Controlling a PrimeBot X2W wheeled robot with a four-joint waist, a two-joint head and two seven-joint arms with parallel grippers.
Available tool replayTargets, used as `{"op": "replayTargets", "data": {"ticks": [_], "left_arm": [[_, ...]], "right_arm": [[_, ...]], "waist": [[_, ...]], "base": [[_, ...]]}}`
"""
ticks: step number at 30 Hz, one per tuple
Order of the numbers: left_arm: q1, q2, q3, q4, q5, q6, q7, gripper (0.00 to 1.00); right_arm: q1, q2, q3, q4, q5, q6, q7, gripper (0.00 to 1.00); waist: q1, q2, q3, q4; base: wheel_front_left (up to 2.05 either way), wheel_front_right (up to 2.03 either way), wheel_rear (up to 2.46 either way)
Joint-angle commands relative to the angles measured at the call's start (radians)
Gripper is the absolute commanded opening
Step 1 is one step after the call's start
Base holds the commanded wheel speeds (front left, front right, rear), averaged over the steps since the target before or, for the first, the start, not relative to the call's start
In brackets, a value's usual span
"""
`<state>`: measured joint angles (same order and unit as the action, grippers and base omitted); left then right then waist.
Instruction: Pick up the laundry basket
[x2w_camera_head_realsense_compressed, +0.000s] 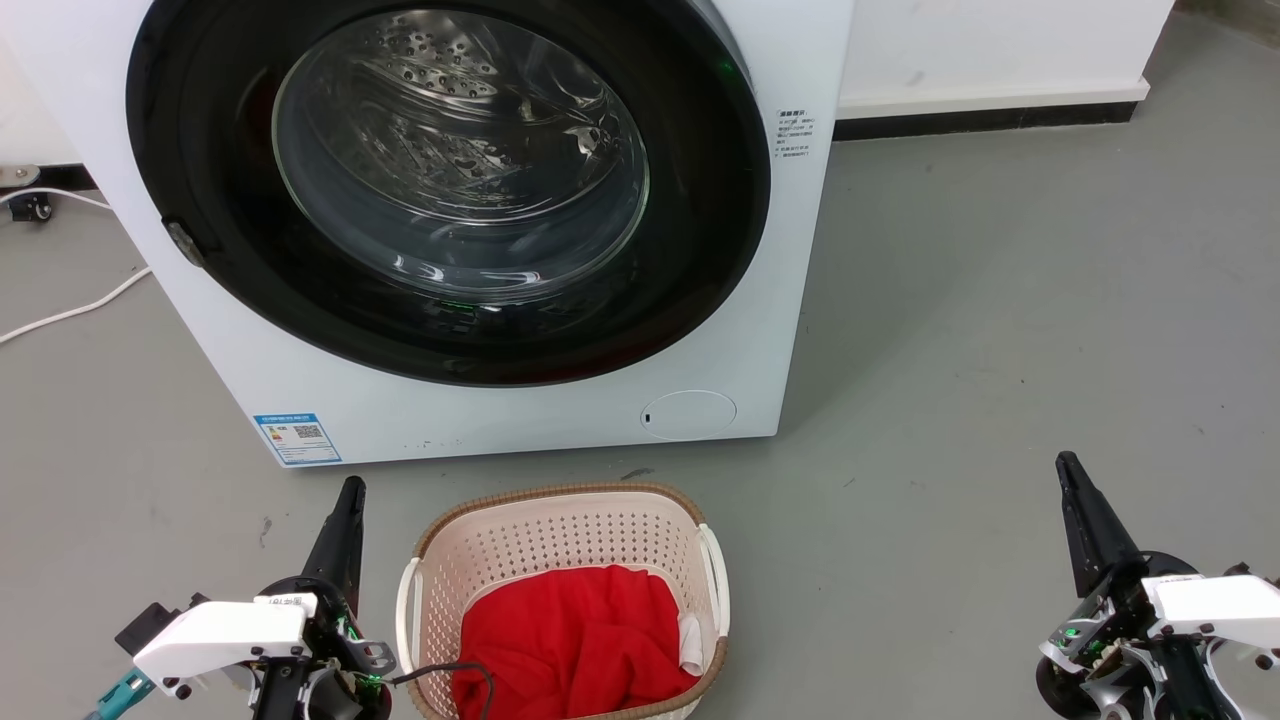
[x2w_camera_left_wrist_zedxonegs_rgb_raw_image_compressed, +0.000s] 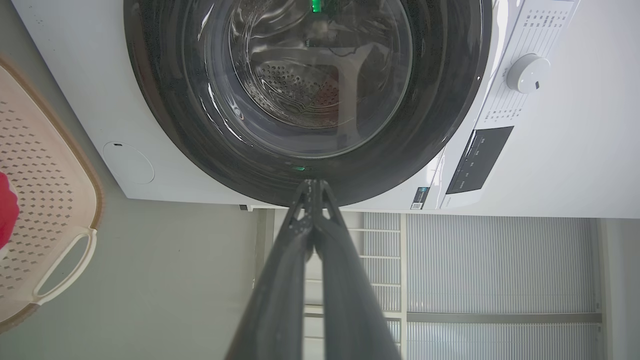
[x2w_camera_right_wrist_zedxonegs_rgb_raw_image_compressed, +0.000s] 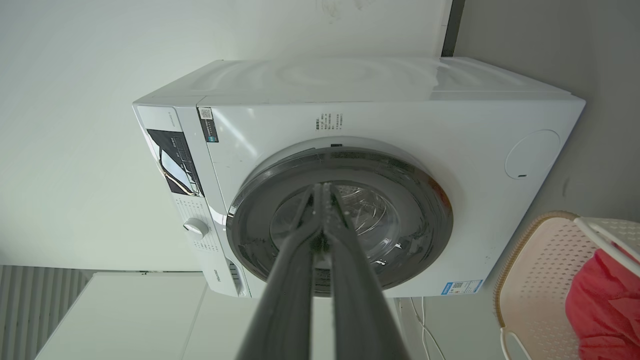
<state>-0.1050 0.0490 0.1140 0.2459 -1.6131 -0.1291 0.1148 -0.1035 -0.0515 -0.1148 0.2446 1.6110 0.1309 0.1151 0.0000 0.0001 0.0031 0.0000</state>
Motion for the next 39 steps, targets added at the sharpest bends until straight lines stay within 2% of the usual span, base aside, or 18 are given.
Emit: {"op": "replayTargets", "data": {"ticks": [1, 24, 25, 33, 39], "left_arm": [[-0.009, 0.002, -0.001, 0.000, 0.000, -0.004, 0.002, 0.00], [-0.009, 0.002, -0.001, 0.000, 0.000, -0.004, 0.002, 0.00], [0.000, 0.000, 0.000, 0.000, 0.000, 0.000, 0.000, 1.00], [0.020, -0.002, 0.001, 0.004, 0.024, 0.001, -0.028, 1.00], [0.021, -0.002, 0.012, -0.022, 0.142, 0.001, -0.058, 1.00]], "right_arm": [[-0.010, 0.002, -0.001, 0.001, 0.002, 0.000, 0.002, 0.00], [-0.010, 0.002, 0.000, 0.001, 0.003, 0.000, 0.002, 0.00], [0.000, 0.000, 0.000, 0.000, 0.000, 0.000, 0.000, 1.00], [0.019, 0.002, 0.000, 0.016, -0.044, 0.000, -0.028, 1.00], [0.022, 0.002, 0.000, -0.015, -0.158, 0.000, -0.058, 1.00]], "waist": [[0.0000, -0.0001, 0.000, 0.000], [0.0000, -0.0001, 0.000, 0.000], [0.0000, -0.0001, 0.000, 0.000], [0.0000, -0.0001, 0.001, 0.001], [0.0000, -0.0001, 0.003, 0.001]], "base": [[0.00, 0.00, 0.00], [0.00, 0.00, 0.00], [0.00, 0.00, 0.00], [0.00, 0.00, 0.00], [0.00, 0.00, 0.00]]}}
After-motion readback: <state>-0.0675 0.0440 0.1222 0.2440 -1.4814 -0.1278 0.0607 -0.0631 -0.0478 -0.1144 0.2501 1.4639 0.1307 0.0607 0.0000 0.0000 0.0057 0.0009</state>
